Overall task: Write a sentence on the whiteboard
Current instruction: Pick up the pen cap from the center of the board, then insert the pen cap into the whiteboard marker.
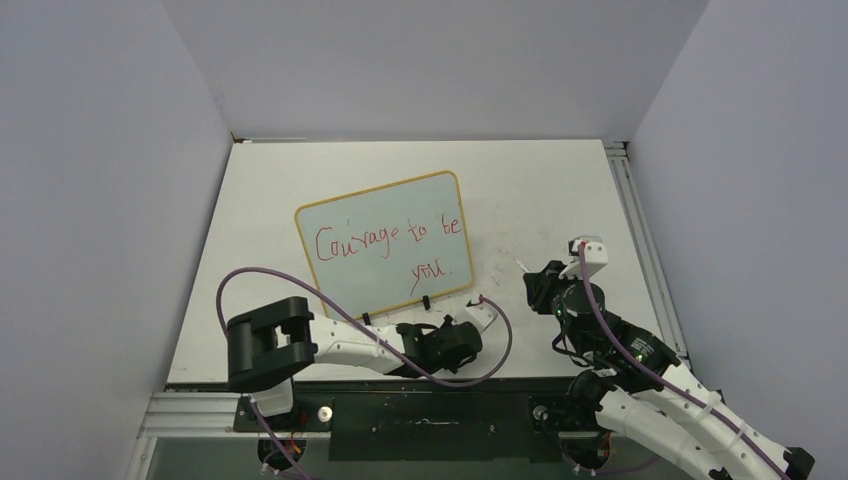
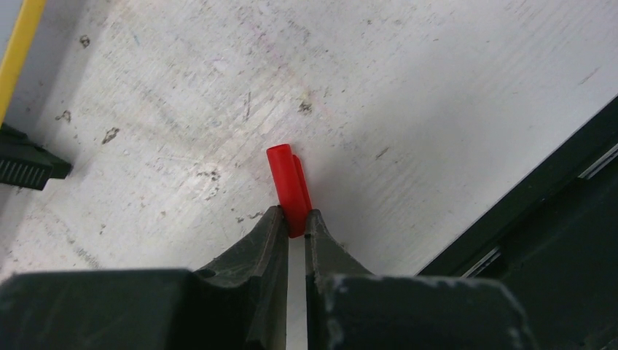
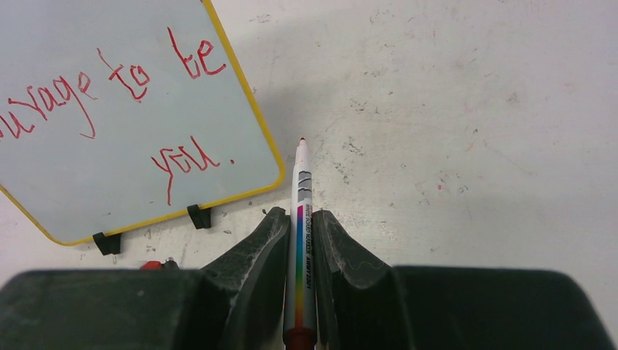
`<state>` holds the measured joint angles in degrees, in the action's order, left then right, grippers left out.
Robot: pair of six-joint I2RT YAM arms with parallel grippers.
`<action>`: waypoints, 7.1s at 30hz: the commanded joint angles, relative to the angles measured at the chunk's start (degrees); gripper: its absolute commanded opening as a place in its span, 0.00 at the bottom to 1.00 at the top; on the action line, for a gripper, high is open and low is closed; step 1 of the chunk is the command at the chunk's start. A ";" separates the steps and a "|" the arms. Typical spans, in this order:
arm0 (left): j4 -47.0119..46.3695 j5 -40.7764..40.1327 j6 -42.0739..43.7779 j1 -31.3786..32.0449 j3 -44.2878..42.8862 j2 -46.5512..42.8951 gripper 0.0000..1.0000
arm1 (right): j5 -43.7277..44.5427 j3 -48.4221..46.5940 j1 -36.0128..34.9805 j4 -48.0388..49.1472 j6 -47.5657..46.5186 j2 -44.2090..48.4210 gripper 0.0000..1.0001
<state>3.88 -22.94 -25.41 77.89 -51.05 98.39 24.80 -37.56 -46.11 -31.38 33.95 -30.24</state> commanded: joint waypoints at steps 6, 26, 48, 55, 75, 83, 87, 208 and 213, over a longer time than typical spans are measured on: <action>9.15 -6.78 4.08 -1.72 1.17 -16.06 0.00 | -3.02 -1.46 0.25 1.78 -2.11 -1.43 0.05; 18.51 34.68 29.23 -24.71 6.04 -54.12 0.00 | -66.74 -9.02 18.30 17.43 -8.20 -19.26 0.05; 18.61 45.18 31.24 -24.63 9.15 -55.30 0.00 | -85.39 -9.38 16.40 19.43 -7.72 -25.04 0.06; 18.75 45.05 31.30 -24.58 8.96 -54.55 0.00 | -85.59 -9.73 16.36 17.05 -9.48 -24.87 0.05; 18.43 44.09 31.34 -24.70 9.30 -54.33 0.00 | -87.46 -10.06 16.47 12.76 -12.53 -23.25 0.05; 17.77 46.45 31.30 -24.61 9.56 -55.56 0.00 | -87.20 -12.01 16.83 11.38 -13.27 -22.60 0.05; 17.48 47.41 31.21 -24.63 9.78 -56.01 0.00 | -87.38 -11.77 16.82 11.99 -12.61 -21.98 0.05; 17.10 48.34 31.08 -24.48 9.61 -55.33 0.00 | -87.46 -9.02 15.58 13.88 -12.47 -24.01 0.05; 17.10 48.43 31.11 -24.54 9.57 -55.27 0.00 | -87.63 -8.80 15.60 14.16 -12.40 -24.18 0.05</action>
<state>23.35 24.32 5.19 53.52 -40.84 43.31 -61.52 -46.81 -30.74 -20.23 22.06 -54.54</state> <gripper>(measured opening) 0.064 0.152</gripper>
